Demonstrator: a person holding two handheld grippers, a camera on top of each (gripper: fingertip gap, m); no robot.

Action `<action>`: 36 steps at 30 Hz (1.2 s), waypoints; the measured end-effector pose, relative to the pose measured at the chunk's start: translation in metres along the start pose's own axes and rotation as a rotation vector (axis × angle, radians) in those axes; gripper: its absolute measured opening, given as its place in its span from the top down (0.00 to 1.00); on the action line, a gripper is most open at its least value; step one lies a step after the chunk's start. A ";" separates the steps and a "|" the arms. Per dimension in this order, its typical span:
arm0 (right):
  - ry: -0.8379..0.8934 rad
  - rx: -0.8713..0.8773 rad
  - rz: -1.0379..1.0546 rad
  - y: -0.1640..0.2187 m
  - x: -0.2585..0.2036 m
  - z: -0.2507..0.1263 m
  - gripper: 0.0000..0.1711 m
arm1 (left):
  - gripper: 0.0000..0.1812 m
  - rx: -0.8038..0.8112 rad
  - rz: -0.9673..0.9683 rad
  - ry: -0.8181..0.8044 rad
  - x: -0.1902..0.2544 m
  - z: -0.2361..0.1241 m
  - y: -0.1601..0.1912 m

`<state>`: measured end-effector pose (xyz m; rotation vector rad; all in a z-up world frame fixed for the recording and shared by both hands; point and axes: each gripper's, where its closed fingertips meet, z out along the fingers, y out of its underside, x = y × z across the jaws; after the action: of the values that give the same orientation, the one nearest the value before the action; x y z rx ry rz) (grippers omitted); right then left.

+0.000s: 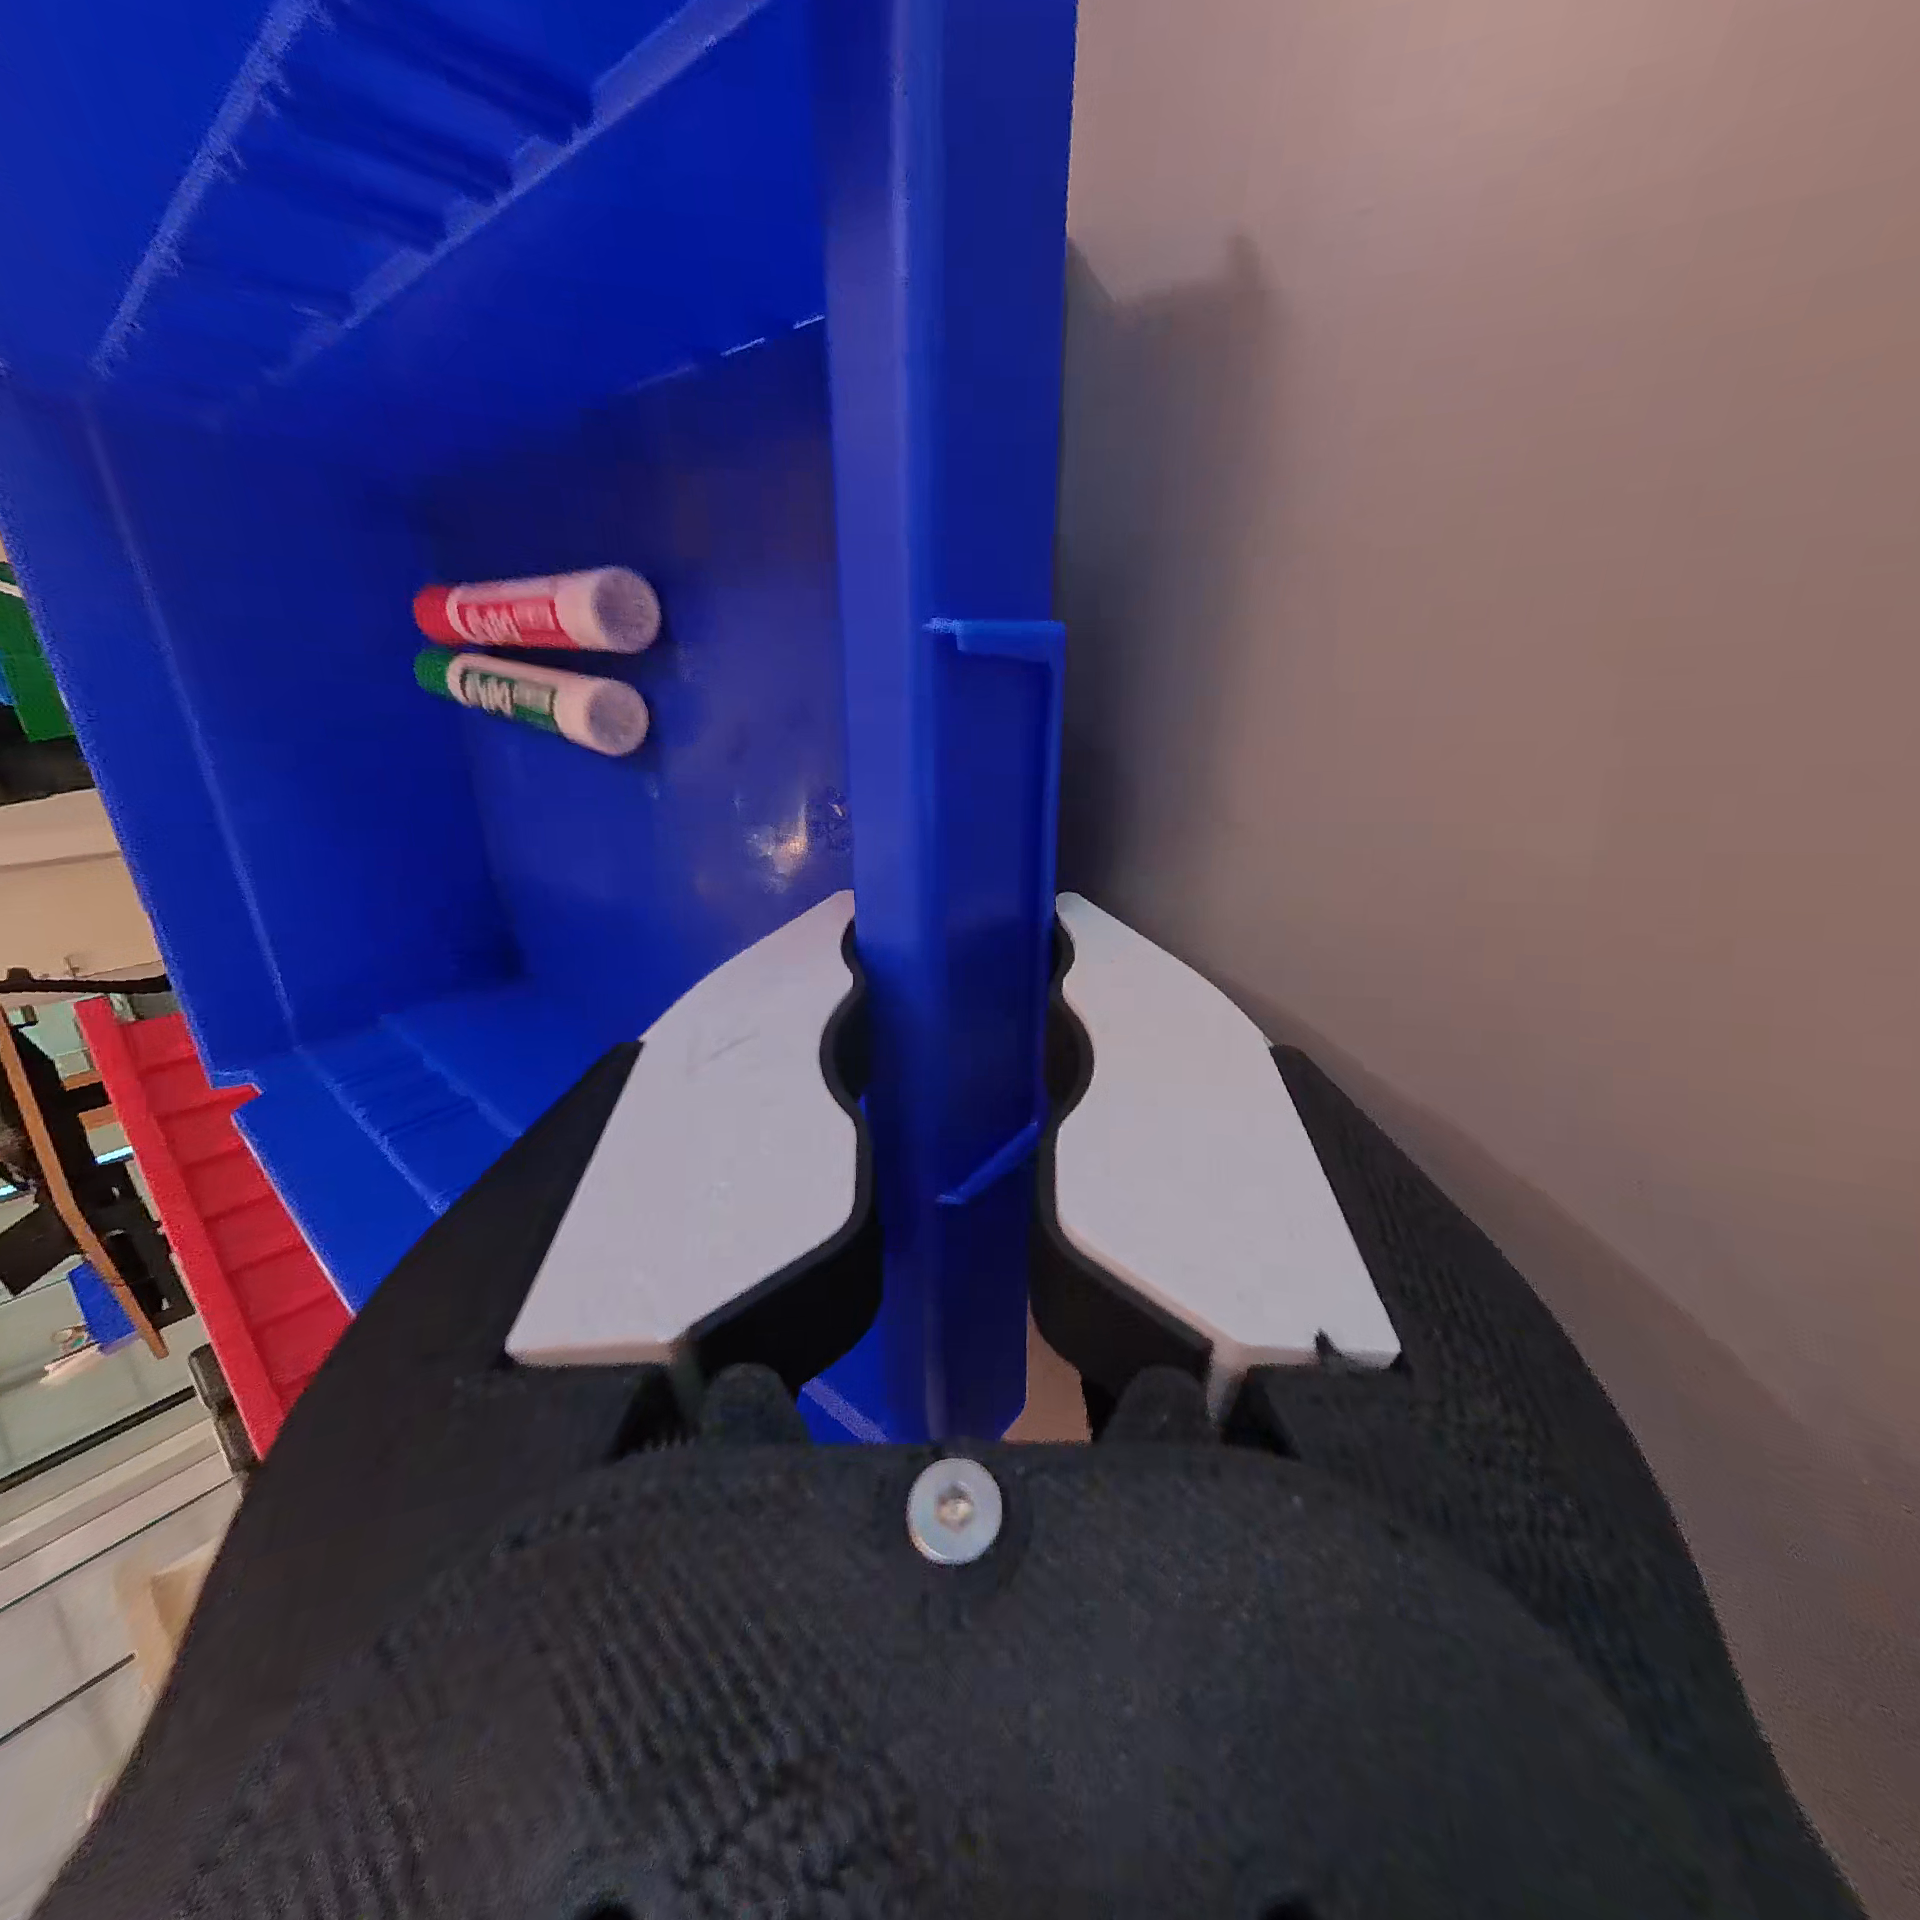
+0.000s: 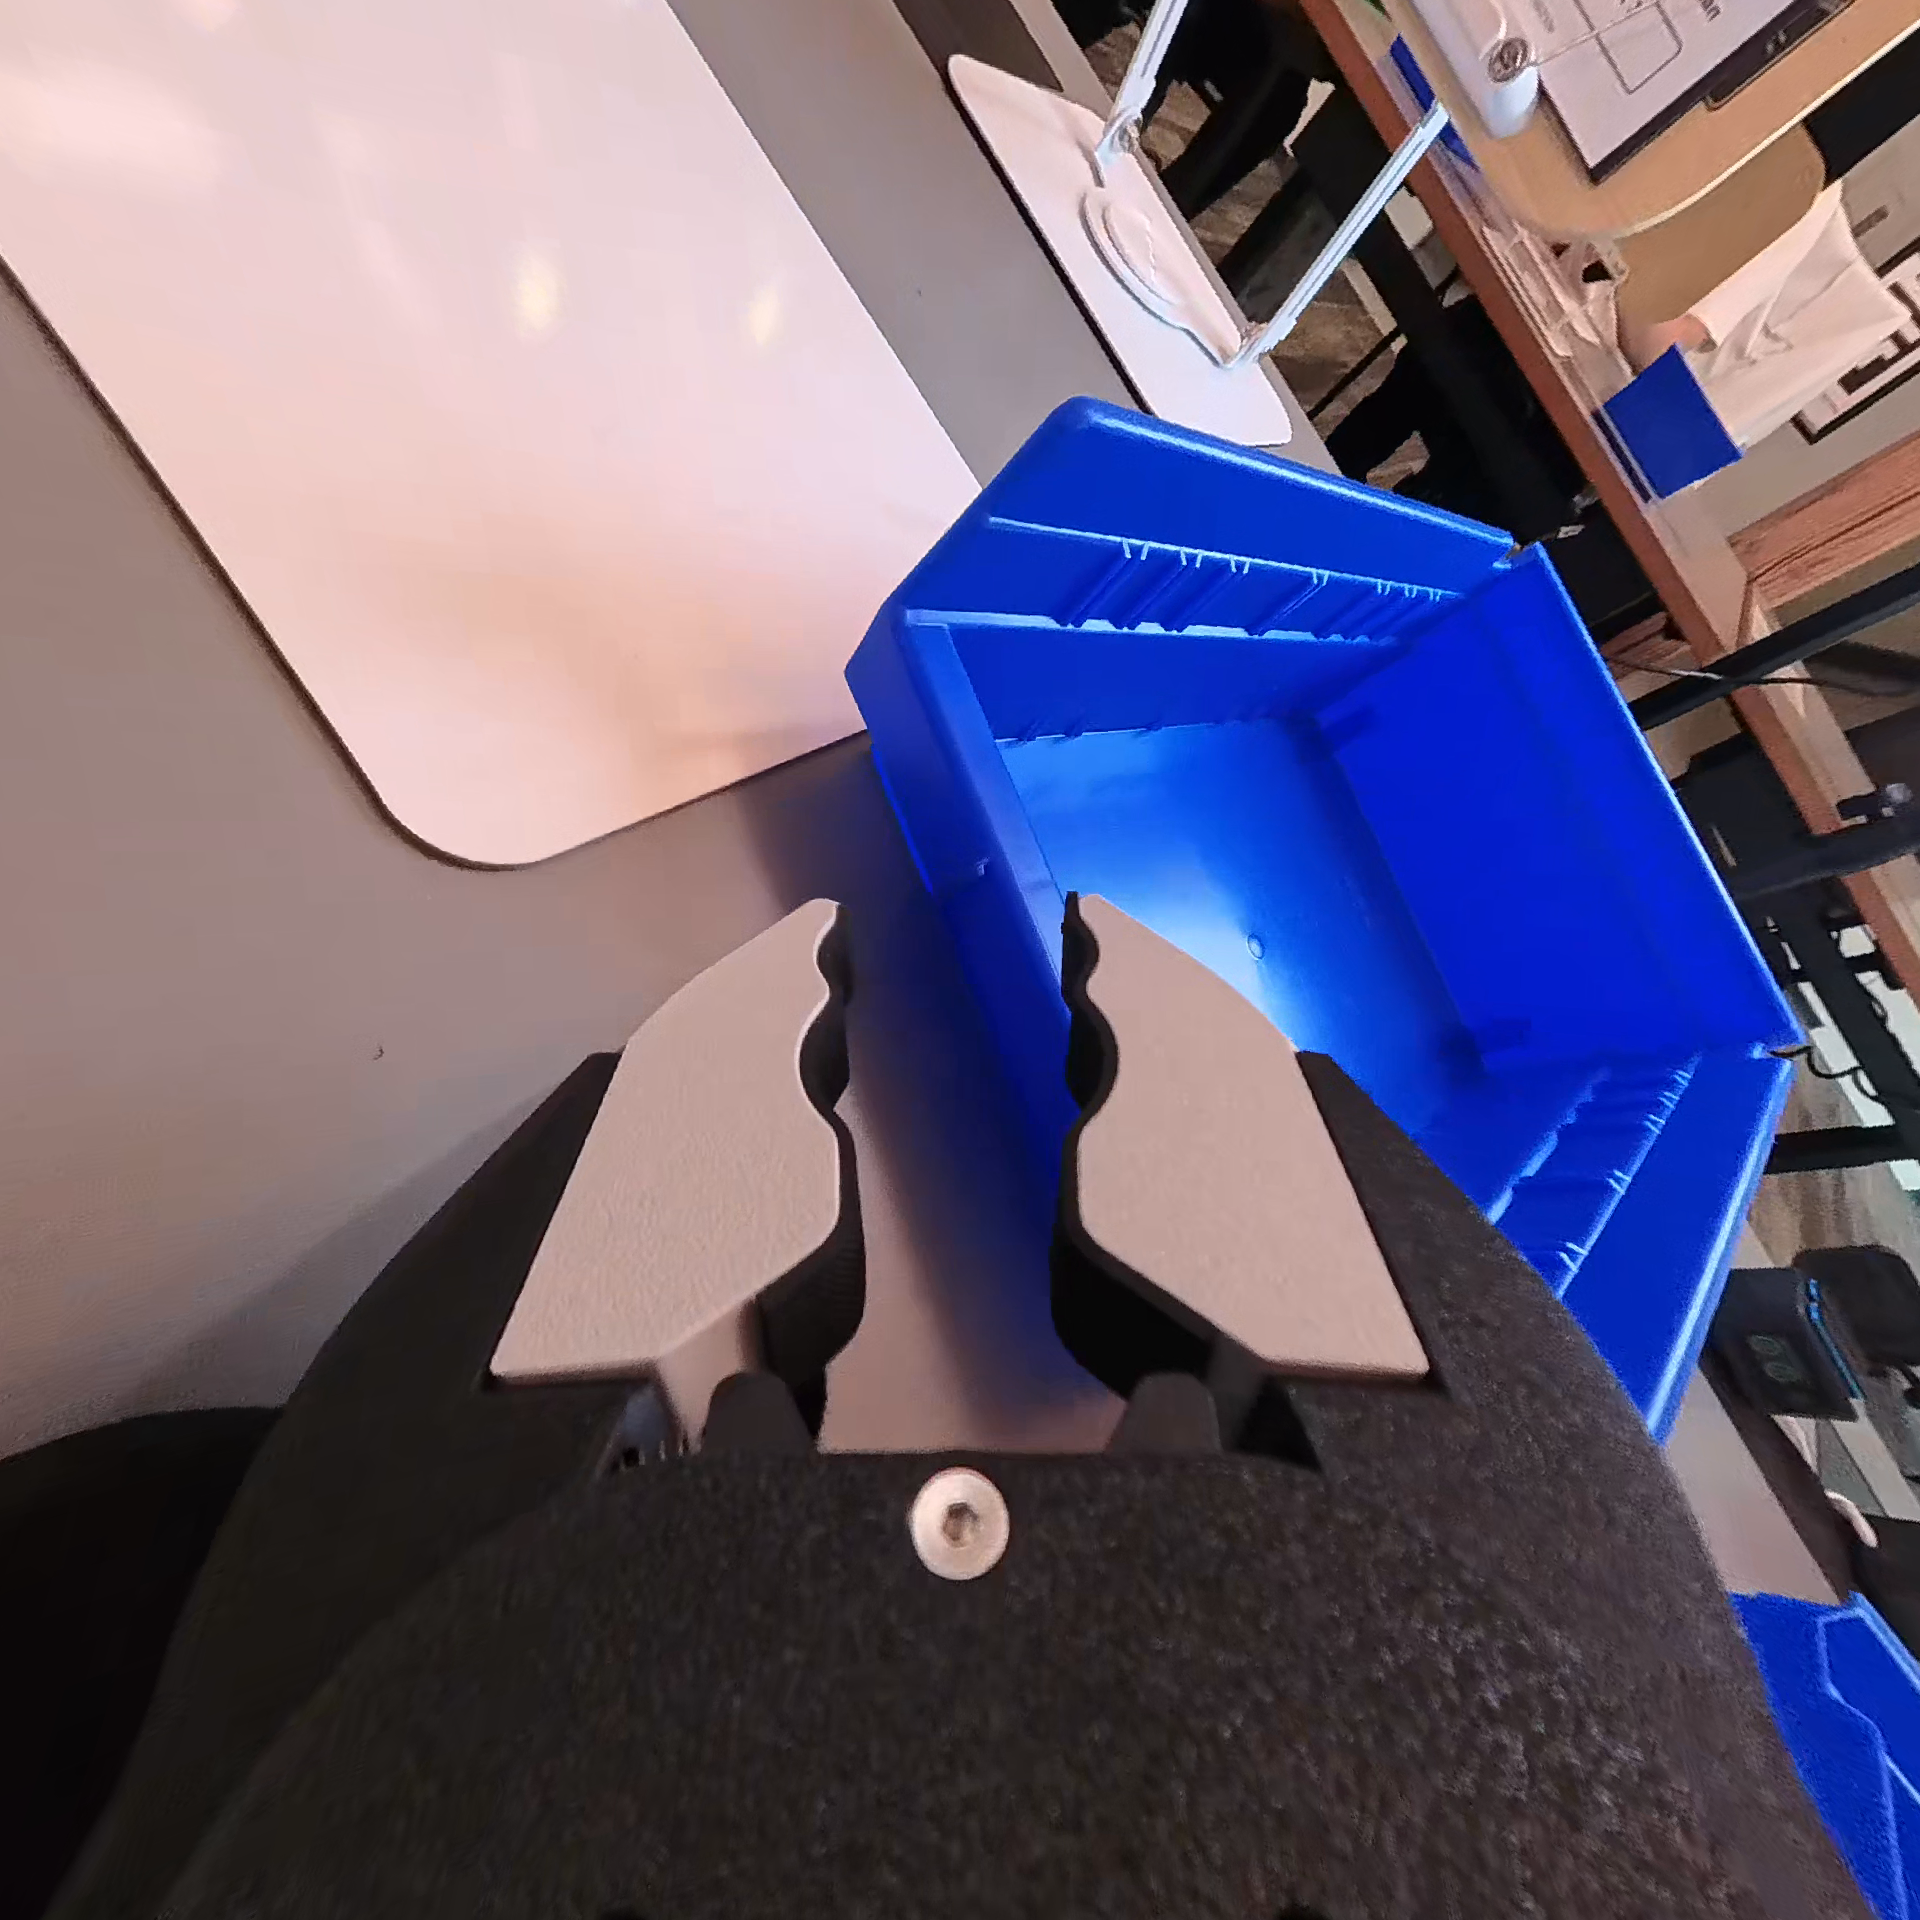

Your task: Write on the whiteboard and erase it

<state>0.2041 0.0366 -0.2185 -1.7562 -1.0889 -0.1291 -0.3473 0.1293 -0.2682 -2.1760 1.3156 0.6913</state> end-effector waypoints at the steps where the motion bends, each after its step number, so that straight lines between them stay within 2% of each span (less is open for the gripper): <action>1: 0.001 0.004 0.007 0.000 0.000 0.001 0.77 | 0.83 -0.001 0.008 -0.005 0.000 0.000 0.000; 12: -0.060 0.083 0.139 -0.016 -0.001 0.009 0.77 | 0.83 0.030 -0.008 -0.035 -0.001 0.002 -0.002; 17: -0.019 0.089 0.163 -0.018 0.010 0.012 0.77 | 0.83 0.004 -0.046 -0.042 -0.002 0.002 -0.001; 22: 0.095 -0.022 0.127 0.010 0.029 0.021 0.75 | 0.83 0.012 -0.058 -0.053 -0.002 0.003 -0.008; 24: 0.114 -0.065 0.100 0.021 0.033 0.024 0.71 | 0.83 0.022 -0.042 -0.057 -0.002 0.004 -0.012; 26: 0.121 -0.081 0.096 0.022 0.036 0.024 0.69 | 0.83 0.038 -0.028 -0.060 -0.003 0.005 -0.015; 29: 0.148 -0.146 -0.027 0.022 0.041 0.021 0.66 | 0.83 0.045 -0.024 -0.059 -0.003 0.005 -0.018; 34: 0.029 -0.327 -0.115 0.039 0.040 0.021 0.66 | 0.83 0.054 -0.013 -0.051 -0.001 0.004 -0.017; 36: -0.041 -0.367 -0.098 0.042 0.036 0.024 0.74 | 0.83 0.060 -0.007 -0.052 -0.001 0.003 -0.018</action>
<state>0.2457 0.0745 -0.2398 -2.0360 -1.2403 -0.3745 -0.3322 0.1392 -0.2675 -2.1006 1.2847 0.6923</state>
